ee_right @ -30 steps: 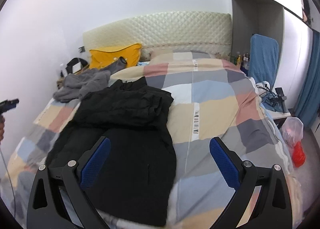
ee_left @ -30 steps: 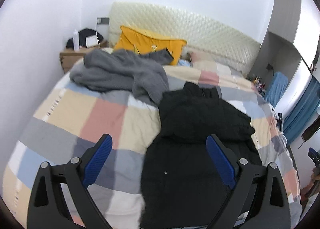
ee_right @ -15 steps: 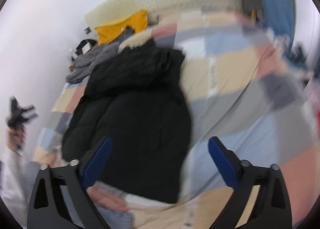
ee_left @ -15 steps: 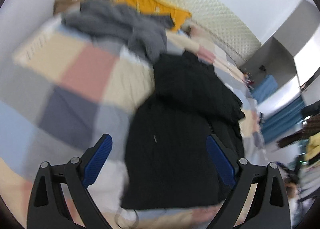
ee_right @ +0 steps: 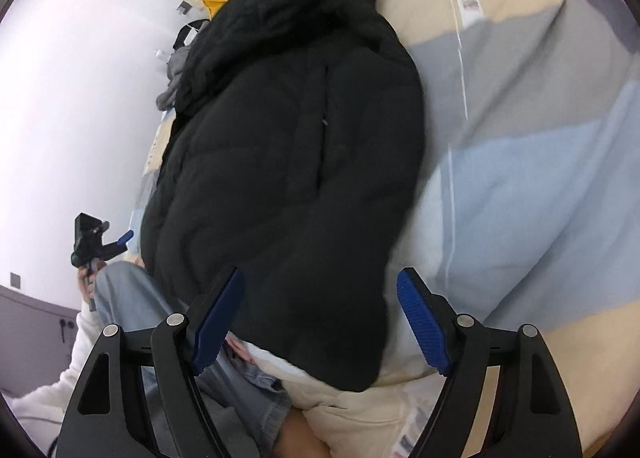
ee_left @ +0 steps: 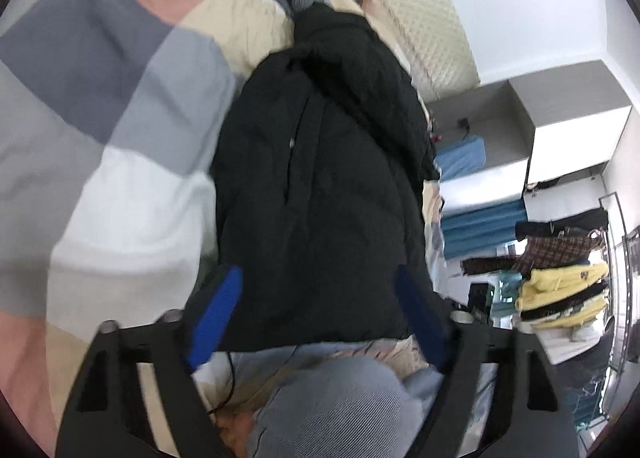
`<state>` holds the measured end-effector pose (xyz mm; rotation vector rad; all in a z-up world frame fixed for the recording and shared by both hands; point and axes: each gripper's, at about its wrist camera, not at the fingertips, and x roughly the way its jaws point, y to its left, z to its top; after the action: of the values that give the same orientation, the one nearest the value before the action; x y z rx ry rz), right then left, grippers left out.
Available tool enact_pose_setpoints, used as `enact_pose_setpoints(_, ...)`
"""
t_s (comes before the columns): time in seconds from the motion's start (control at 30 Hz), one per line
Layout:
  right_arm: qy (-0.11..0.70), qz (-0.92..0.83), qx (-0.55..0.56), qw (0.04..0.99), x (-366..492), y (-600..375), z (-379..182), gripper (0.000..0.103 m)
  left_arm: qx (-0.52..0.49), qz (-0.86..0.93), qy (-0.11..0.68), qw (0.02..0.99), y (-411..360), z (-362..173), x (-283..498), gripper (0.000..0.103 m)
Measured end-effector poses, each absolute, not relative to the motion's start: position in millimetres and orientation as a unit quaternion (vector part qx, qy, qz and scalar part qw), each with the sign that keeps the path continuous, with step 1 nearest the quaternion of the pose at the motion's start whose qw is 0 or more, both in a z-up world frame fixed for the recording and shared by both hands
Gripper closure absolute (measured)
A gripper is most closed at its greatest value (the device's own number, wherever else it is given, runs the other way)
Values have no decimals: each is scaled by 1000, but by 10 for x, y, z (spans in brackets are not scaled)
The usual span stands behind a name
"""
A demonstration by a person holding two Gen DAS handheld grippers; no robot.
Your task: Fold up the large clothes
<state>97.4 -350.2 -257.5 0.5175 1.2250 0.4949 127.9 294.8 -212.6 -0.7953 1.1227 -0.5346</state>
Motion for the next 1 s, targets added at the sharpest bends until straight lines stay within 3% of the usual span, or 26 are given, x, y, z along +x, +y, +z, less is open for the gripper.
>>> enact_pose_setpoints(0.07, 570, 231, 253, 747, 966, -3558, -2720, 38, -354, -248, 517, 739, 2939, -2188, 1295, 37)
enact_pose_setpoints(0.13, 572, 245, 260, 738, 958, -3572, -2797, 40, -360, -252, 521, 732, 2947, -2269, 1328, 47)
enact_pose_setpoints(0.2, 577, 258, 258, 731, 949, -3561, -2841, 40, -367, -260, 529, 719, 2945, -2384, 1368, 50)
enact_pose_setpoints(0.5, 594, 298, 249, 705, 962, -3633, -2933, 40, -368, -223, 573, 698, 3051, -2638, 1377, 50)
enact_pose_setpoints(0.63, 601, 306, 232, 701, 955, -3647, -2923, 40, -342, -175, 594, 707, 3155, -2607, 1284, 37)
enact_pose_setpoints(0.83, 620, 306, 236, 683, 1040, -3644, -3002, 38, -361, -207, 601, 682, 3072, -2720, 1267, 39)
enact_pose_setpoints(1.0, 628, 303, 257, 669, 1115, -3598, -2989, 36, -351, -285, 557, 697, 2845, -2449, 1291, 39)
